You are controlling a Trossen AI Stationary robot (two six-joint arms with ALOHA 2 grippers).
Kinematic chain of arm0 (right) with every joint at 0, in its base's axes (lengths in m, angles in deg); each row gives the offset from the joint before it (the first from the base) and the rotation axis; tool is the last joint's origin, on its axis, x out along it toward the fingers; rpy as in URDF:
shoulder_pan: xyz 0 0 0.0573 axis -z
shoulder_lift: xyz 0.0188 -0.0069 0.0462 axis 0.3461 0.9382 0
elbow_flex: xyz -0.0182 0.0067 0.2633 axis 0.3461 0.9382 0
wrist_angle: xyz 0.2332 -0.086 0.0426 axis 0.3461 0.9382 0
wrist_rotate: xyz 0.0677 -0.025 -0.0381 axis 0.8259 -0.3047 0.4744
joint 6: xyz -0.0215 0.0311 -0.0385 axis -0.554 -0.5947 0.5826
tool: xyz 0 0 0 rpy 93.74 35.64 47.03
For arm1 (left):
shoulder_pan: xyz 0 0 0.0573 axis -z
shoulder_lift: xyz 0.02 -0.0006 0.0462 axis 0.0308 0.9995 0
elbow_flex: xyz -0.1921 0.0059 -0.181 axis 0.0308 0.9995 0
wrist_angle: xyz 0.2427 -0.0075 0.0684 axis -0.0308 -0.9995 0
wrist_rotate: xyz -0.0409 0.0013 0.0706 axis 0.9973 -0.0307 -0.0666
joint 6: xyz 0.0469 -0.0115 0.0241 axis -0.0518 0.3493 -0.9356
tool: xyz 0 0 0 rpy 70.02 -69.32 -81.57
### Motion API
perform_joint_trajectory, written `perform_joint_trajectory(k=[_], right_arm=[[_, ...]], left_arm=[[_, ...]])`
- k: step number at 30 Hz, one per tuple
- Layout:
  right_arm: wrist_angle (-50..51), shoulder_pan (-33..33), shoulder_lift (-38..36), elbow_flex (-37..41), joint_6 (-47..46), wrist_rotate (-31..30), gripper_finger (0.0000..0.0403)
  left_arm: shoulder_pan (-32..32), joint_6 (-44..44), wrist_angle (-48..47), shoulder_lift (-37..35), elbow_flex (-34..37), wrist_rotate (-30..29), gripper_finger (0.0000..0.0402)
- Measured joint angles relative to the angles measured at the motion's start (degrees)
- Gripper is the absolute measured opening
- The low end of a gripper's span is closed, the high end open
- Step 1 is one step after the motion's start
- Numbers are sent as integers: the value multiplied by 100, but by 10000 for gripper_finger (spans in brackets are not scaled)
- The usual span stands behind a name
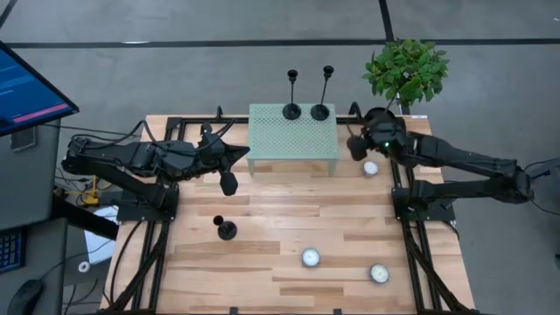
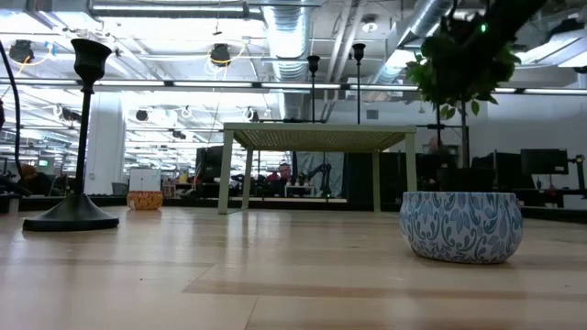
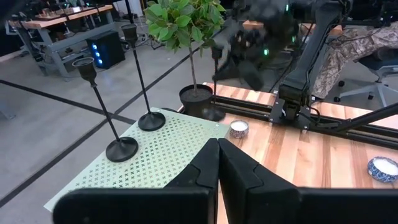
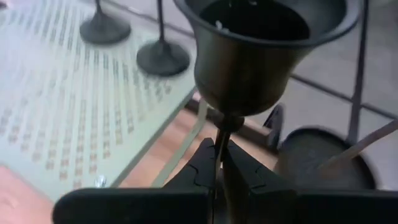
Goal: Pick & Place candle stick holders
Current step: Put the black candle holder on the shelf
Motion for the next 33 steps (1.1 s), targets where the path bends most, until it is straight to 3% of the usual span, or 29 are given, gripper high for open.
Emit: perform_joint_trajectory(k=[8,16,24,33], right_arm=[[324,223,24,-1209,665,-79,1],[282,202,556,-2085,1028,998,0],[194,-146,1542,-2369,1074,1576,0],[-104,-362,2208,-2367,1239,1560,2]], left_arm=[[-1,0,0,0,2,0,5],[-1,0,0,0,2,0,5],[0,0,0,0,0,0,6],[-1,0,0,0,0,2,7]])
